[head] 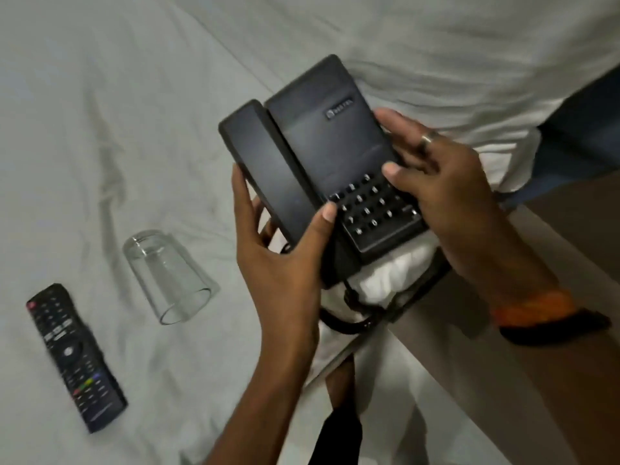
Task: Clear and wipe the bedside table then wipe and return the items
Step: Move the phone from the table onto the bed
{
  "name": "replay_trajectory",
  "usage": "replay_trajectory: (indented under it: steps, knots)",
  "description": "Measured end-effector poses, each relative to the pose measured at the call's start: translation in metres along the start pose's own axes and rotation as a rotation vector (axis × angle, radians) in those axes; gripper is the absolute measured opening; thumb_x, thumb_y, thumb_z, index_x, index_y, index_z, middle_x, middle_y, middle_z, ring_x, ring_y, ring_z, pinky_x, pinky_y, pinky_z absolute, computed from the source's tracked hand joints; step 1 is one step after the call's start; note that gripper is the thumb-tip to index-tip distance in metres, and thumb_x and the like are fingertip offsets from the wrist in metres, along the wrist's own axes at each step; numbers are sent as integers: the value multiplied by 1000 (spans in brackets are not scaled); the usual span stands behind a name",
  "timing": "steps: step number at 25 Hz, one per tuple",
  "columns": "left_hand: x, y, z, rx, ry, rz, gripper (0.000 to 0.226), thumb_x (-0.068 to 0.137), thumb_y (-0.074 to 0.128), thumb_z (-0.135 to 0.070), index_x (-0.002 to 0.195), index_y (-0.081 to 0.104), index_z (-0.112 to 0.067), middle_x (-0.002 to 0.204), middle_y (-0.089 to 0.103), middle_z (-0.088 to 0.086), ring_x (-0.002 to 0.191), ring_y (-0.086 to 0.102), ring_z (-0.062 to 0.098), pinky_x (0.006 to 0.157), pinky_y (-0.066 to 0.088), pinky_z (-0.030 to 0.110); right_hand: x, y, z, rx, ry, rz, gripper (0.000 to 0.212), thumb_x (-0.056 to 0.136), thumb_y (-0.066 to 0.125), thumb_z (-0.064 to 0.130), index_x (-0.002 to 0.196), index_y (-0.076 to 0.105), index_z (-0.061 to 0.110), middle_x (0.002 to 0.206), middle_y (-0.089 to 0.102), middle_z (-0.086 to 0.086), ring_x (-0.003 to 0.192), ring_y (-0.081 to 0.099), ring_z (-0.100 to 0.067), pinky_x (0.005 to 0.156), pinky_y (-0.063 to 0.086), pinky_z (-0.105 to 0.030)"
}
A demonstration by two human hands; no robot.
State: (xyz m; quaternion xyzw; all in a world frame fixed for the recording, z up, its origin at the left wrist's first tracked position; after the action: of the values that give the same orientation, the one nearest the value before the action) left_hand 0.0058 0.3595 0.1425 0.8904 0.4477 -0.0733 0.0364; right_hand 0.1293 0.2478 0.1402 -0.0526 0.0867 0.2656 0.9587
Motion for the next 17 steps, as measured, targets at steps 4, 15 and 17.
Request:
replay_trajectory:
  steps: [4, 15, 17]
  knots:
    - [54, -29, 4, -45, -40, -148, 93, 76, 85, -8, 152, 36, -34, 129, 62, 1, 102, 71, 4, 89, 61, 35, 76, 50, -4, -41, 82, 178, 56, 95, 48, -12, 145, 52, 15, 133, 68, -3, 114, 68, -11, 97, 55, -25]
    - [69, -38, 47, 144, -119, -200, 93, 78, 85, -26, 152, 30, -33, 124, 59, -7, 100, 66, -6, 98, 57, 32, 51, 74, -38, -484, -38, -56, 47, 96, 55, 10, 141, 58, 23, 144, 61, -2, 135, 54, -24, 116, 39, -45]
    - [51, -39, 59, 271, -82, -203, 92, 78, 83, -37, 152, 30, -28, 134, 50, -7, 115, 58, -2, 105, 51, 30, -5, 57, -46, -485, -133, -265, 42, 93, 57, 9, 132, 65, 20, 148, 57, -3, 134, 53, -25, 113, 40, -46]
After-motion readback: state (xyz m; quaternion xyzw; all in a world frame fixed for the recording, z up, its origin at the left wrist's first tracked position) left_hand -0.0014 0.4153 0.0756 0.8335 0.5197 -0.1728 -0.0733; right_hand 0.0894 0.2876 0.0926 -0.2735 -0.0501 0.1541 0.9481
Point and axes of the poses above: each hand's wrist, its own x-axis towards the middle knuckle, its own y-axis out of the palm, z = x × y, the point moved 1 cm from there along x, towards the middle knuckle
